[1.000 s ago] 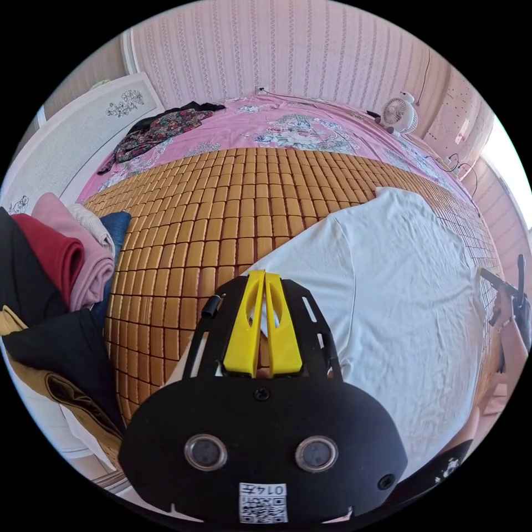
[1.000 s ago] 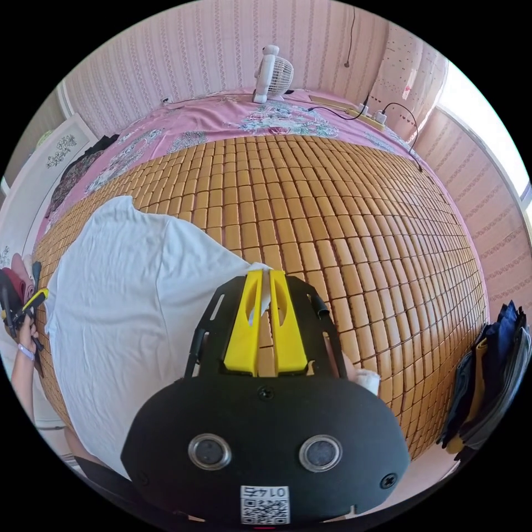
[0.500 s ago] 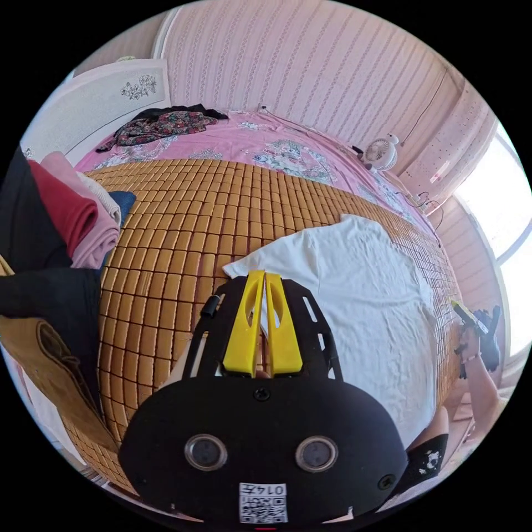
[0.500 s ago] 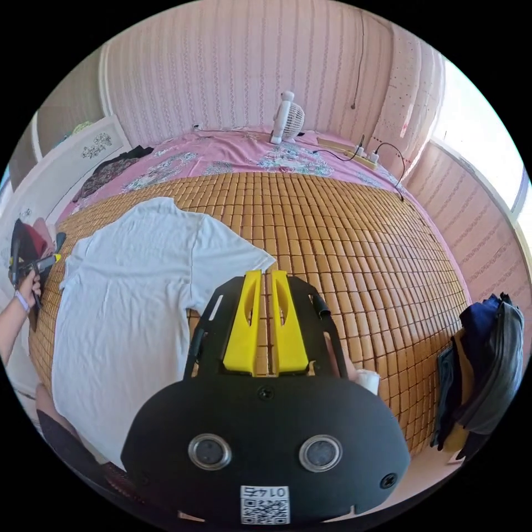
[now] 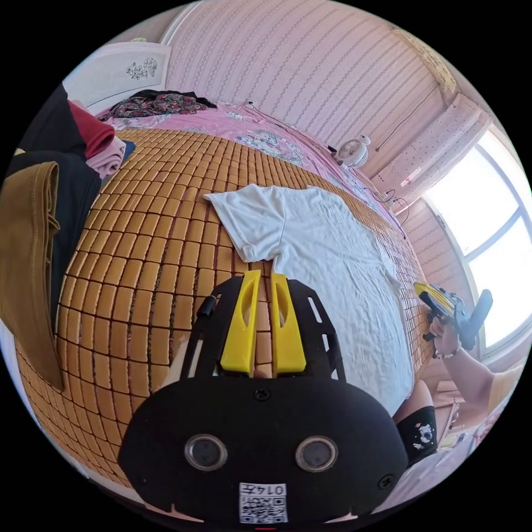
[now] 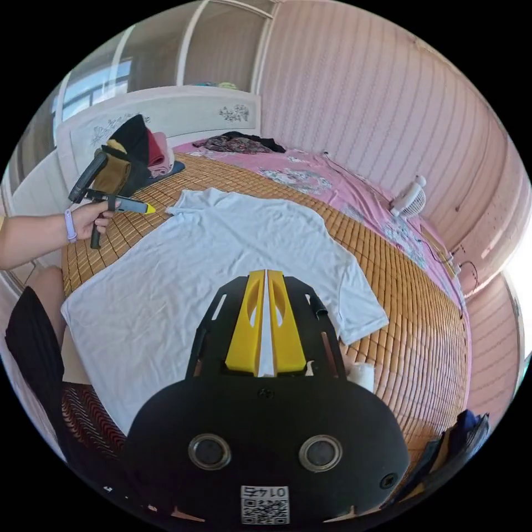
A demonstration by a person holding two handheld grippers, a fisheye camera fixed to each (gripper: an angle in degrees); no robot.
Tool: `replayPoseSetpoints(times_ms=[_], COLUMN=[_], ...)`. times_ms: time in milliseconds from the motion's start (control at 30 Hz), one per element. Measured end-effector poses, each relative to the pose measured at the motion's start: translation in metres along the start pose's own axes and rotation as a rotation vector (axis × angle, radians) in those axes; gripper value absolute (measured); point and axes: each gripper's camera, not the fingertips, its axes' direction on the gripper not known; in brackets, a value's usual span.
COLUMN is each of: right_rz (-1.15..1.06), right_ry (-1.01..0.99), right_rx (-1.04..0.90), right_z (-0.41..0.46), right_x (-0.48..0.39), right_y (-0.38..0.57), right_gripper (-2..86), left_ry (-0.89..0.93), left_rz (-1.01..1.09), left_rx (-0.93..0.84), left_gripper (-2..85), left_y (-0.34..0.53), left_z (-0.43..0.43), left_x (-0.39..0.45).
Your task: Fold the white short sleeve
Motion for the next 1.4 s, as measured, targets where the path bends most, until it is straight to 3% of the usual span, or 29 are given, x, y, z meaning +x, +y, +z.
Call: replayPoseSetpoints(times_ms=[167, 333, 567, 933, 1100, 1267, 1400], right_rz=[-0.106, -0.235, -0.235, -0.231, -0.203, 0.11, 0.277], right_ry=[-0.172, -0.254, -0.362, -0.214, -0.207, -0.326, -0.291], right_rx=[-0.006, -0.053, -0.225, -0.293, -0.264, -0.087, 0.008], right_z=[0.055, 0.109, 0.194, 0.248, 0.243, 0.194, 0.152], right_x=[-0.046, -0.09, -0.139, -0.181, -0.158, -0.064, -0.005], right_y=[-0.085, -0.154, -0.232, -0.26, -0.262, -0.241, -0.188], right_gripper=[5.7, 5.8, 8.1, 7.7, 1.8, 1.5, 2.6], left_ry=[0.011, -0.122, -0.102, -0.1, -0.095, -0.113, -0.036], left_rz=[-0.003, 0.01, -0.025, -0.047, -0.025, 0.148, 0.288], left_rx=[0.027, 0.074, -0.036, -0.017, 0.008, 0.111, 0.13], left_gripper=[5.4, 4.8, 2.7, -0.9, -1.0, -0.9, 0.0], left_y=[-0.008, -0.009, -0.011, 0.001, 0.004, 0.002, 0.009], left_z=[0.013, 0.015, 0.035, 0.039, 0.038, 0.02, 0.01], left_x=[-0.003, -0.001, -0.016, -0.015, -0.009, 0.028, 0.068])
